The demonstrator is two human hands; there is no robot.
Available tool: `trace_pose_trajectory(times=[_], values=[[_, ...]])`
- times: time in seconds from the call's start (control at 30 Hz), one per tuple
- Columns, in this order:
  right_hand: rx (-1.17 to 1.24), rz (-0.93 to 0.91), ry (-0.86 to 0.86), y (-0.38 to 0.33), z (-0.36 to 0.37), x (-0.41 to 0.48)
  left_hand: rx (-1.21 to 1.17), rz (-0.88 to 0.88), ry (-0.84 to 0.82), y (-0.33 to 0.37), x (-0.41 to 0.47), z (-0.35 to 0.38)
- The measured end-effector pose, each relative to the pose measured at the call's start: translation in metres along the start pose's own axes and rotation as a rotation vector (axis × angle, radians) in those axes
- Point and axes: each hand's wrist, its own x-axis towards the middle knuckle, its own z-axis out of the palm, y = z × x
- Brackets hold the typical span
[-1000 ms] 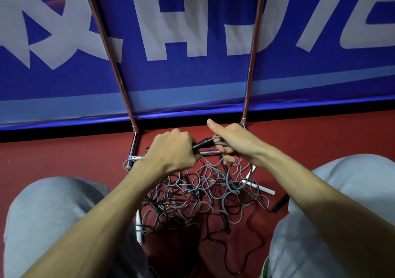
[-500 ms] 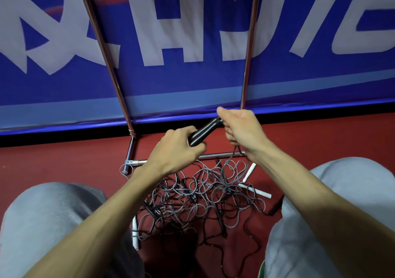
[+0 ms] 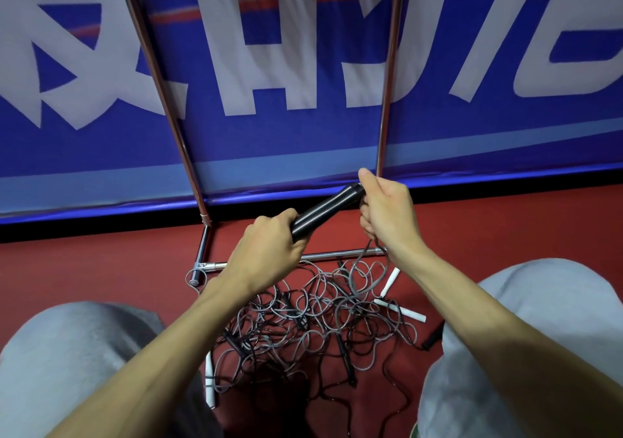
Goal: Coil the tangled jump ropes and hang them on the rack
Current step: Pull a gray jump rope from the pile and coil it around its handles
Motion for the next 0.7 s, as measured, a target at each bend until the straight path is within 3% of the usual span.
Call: trace_pose_trajectory(times=[0.07, 0.17, 0.3, 0.37, 0.53, 0.7], values=[[0.054, 0.057, -0.053, -0.006, 0.0, -0.002, -0.076, -0.006, 0.007, 0.001, 0.001, -0.002], [-0.085, 0.033, -0.157, -0.008, 0.0, -0.001, -0.266, -0.098, 0.066, 0.007, 0.007, -0.007], [-0.18, 0.002, -0.44, 0.0, 0.014, -0.012, -1.005, -0.369, 0.189, 0.01, 0.016, -0.023], [-0.205, -0.008, -0.594, 0.009, 0.024, -0.017, -1.203, -0.43, 0.243, 0.008, 0.016, -0.032], [-0.337, 0.027, -0.913, 0.025, 0.038, -0.032, -1.394, -0.517, 0.351, -0.009, 0.015, -0.051], [-0.521, -0.075, -0.931, 0.018, 0.041, -0.034, -1.569, -0.496, 0.264, -0.013, 0.015, -0.05]])
